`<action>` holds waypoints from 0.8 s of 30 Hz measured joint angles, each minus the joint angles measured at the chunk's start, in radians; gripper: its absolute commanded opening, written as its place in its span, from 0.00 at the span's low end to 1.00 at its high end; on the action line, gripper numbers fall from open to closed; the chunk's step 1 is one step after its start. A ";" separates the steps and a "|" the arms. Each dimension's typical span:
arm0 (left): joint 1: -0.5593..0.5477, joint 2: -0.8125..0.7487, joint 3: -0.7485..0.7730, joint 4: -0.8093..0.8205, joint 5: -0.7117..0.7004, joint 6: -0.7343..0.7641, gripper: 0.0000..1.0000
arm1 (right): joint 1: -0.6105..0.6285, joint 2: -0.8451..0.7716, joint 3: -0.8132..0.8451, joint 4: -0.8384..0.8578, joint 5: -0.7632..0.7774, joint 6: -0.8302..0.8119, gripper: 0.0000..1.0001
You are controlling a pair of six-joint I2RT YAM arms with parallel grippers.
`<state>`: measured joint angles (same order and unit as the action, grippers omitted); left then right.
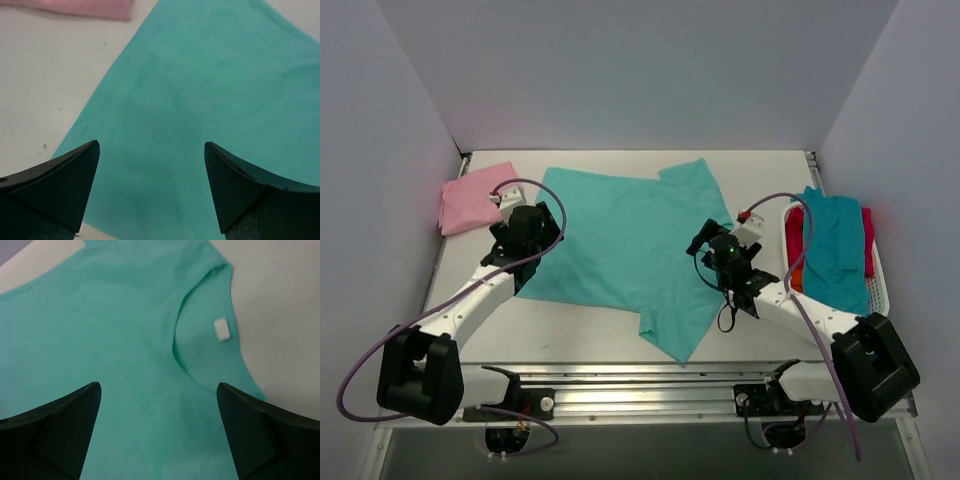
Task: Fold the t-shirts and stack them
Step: Flatten the tshirt out
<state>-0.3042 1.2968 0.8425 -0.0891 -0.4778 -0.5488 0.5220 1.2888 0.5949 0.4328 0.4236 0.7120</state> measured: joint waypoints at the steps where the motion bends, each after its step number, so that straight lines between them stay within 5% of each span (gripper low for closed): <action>1: -0.002 -0.007 -0.030 -0.018 0.000 -0.008 0.95 | 0.047 -0.042 -0.021 -0.074 0.036 0.050 0.97; 11: -0.017 -0.127 -0.113 -0.027 0.000 -0.054 0.96 | 0.705 -0.361 -0.056 -0.710 0.289 0.707 0.96; 19: -0.045 -0.109 -0.113 -0.018 -0.002 -0.079 0.97 | 1.117 -0.001 -0.007 -1.069 0.285 1.139 0.98; 24: -0.058 -0.075 -0.113 -0.005 -0.010 -0.092 0.97 | 1.167 0.132 0.042 -1.131 0.307 1.211 0.92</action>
<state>-0.3626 1.2217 0.7296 -0.0940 -0.4877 -0.6407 1.6886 1.4208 0.6365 -0.6987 0.7307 1.9232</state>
